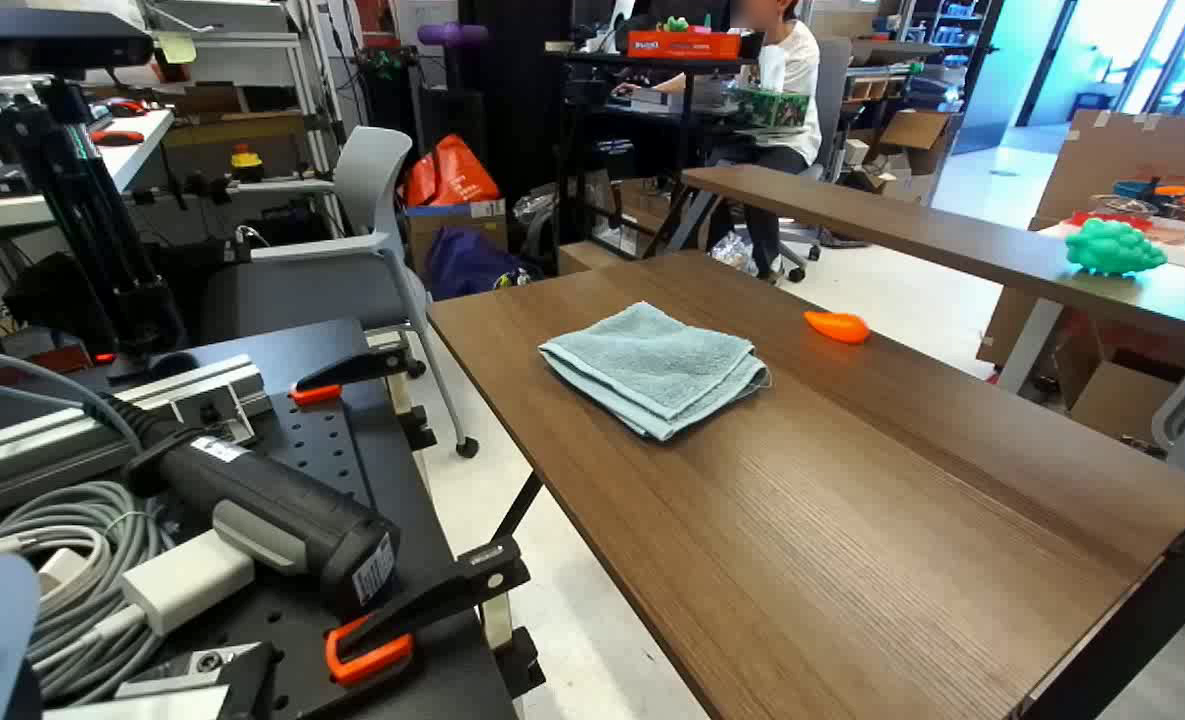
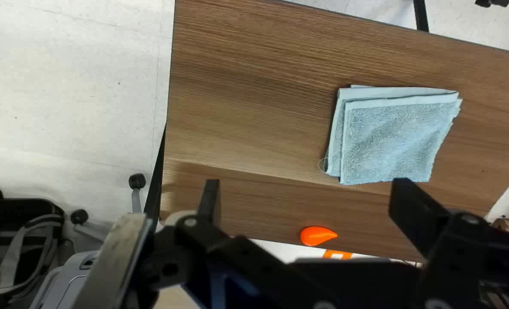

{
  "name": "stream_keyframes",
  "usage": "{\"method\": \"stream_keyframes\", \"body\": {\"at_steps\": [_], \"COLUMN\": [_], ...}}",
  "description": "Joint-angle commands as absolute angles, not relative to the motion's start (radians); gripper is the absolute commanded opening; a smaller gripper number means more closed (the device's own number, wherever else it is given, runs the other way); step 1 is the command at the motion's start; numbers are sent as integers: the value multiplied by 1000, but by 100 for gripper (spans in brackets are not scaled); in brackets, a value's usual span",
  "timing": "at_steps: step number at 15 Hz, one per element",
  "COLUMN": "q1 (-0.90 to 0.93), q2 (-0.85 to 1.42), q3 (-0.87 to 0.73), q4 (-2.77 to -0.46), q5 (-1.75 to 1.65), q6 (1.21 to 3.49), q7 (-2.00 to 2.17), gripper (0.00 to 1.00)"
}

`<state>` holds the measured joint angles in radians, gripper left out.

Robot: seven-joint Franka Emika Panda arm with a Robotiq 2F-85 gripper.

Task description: Use the towel to wipe the table.

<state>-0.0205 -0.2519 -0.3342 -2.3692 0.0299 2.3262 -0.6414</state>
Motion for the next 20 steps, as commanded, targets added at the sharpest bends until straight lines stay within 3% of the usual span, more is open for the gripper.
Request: {"method": "stream_keyframes", "body": {"at_steps": [1, 10, 20], "q1": [-51, -27, -44], "q2": [-250, 13, 82], "q3": [-304, -189, -111], "q4": [-2367, -2256, -2249], "q5": [40, 170, 227], "q6": [2323, 2266, 2343], "q7": [-647, -591, -569], "gripper": [100, 100, 100]}}
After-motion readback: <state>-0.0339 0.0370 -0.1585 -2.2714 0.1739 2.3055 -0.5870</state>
